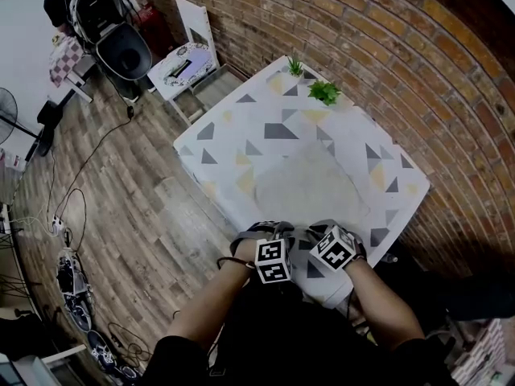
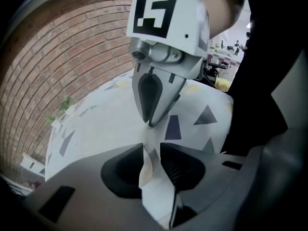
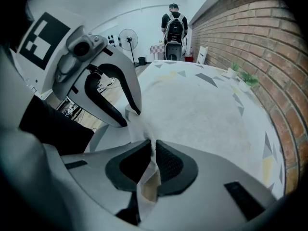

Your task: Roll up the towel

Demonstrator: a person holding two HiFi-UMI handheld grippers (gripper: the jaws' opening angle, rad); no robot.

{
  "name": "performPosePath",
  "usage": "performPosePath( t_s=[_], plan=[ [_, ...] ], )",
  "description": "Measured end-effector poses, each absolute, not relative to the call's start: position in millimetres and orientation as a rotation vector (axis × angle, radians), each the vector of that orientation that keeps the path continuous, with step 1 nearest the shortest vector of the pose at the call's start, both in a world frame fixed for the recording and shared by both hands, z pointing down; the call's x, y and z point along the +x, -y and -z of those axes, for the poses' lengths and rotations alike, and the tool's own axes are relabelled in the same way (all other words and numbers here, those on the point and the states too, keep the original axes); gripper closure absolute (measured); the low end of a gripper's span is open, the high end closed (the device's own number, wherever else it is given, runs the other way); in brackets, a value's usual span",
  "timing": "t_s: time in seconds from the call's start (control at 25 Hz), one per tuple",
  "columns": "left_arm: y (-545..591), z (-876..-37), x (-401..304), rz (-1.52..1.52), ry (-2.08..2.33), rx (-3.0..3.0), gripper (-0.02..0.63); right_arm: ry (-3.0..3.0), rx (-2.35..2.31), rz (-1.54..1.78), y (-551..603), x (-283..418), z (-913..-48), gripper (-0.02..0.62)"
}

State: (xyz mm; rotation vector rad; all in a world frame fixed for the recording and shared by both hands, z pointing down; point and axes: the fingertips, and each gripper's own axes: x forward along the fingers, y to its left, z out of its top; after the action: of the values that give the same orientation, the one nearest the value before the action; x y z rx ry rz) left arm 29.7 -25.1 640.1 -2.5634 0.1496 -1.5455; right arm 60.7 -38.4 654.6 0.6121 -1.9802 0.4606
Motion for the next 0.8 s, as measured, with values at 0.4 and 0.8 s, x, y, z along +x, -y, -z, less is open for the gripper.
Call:
performPosePath(
  t_s=[0.4,0.8],
  plan=[
    [27.1,-643.3,38.6,1.532,-0.116,-2.624,0.561,2.007,0.593,-0.465,37.4,59.1,-646.9,0.546],
    [0.1,-629.5,34.2,1.499,-0.027,-2.555,0.512,2.103,0.373,-0.458,-13.3,42.2,-634.3,0.555]
  ],
)
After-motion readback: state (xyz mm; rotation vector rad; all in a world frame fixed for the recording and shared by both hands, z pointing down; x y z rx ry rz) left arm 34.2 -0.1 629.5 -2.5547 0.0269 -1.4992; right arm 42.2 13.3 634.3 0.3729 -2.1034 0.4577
